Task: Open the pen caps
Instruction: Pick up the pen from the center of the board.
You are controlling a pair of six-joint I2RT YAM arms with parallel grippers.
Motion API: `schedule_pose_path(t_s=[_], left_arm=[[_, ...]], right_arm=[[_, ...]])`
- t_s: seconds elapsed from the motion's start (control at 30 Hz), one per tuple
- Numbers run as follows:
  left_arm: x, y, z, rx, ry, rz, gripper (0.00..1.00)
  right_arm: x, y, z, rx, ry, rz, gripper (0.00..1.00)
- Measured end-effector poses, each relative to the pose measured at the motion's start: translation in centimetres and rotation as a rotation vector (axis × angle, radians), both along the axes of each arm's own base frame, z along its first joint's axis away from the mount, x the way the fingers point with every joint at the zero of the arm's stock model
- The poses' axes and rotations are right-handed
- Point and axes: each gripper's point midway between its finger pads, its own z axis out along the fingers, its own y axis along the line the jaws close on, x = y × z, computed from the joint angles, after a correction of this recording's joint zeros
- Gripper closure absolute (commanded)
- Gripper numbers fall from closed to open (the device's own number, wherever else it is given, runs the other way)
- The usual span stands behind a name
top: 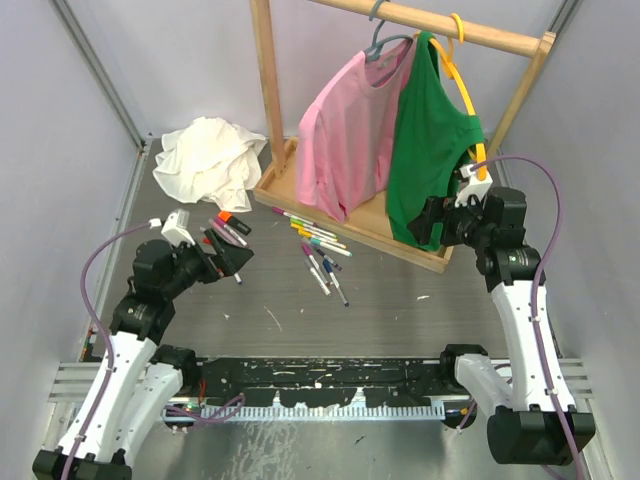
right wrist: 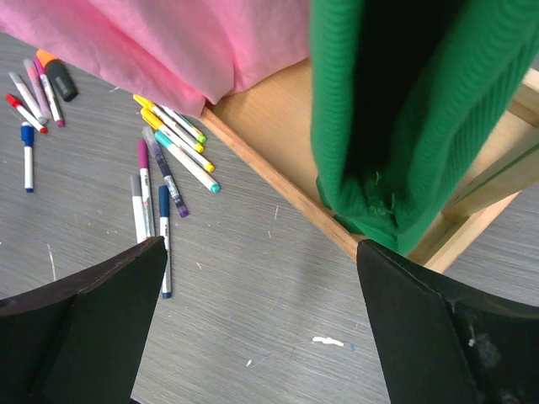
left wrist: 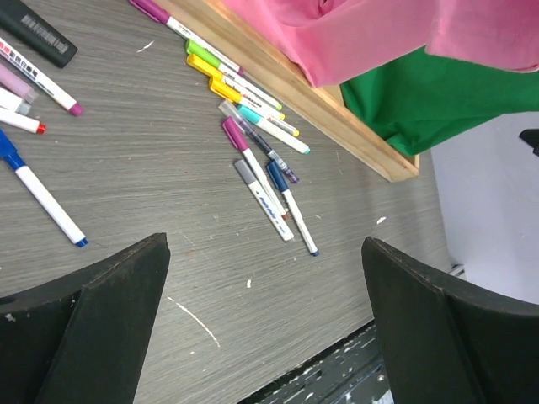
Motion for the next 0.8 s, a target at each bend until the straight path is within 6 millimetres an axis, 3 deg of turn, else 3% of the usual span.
schedule_pose_path(t_s=[0.43, 0.8], left_arm=[[-0.5, -0.6, -1.1, -0.148, 0.012, -0.002, 0.02], [-0.6, -1.3, -5.0, -0.233, 0.128, 0.008, 0.02]], right_arm=[[-0.6, 0.9, 1.2, 0.089, -0.078, 0.052, 0.00], [-3.3, 4.6, -0.6, 0.092, -0.148, 0.395, 0.00]])
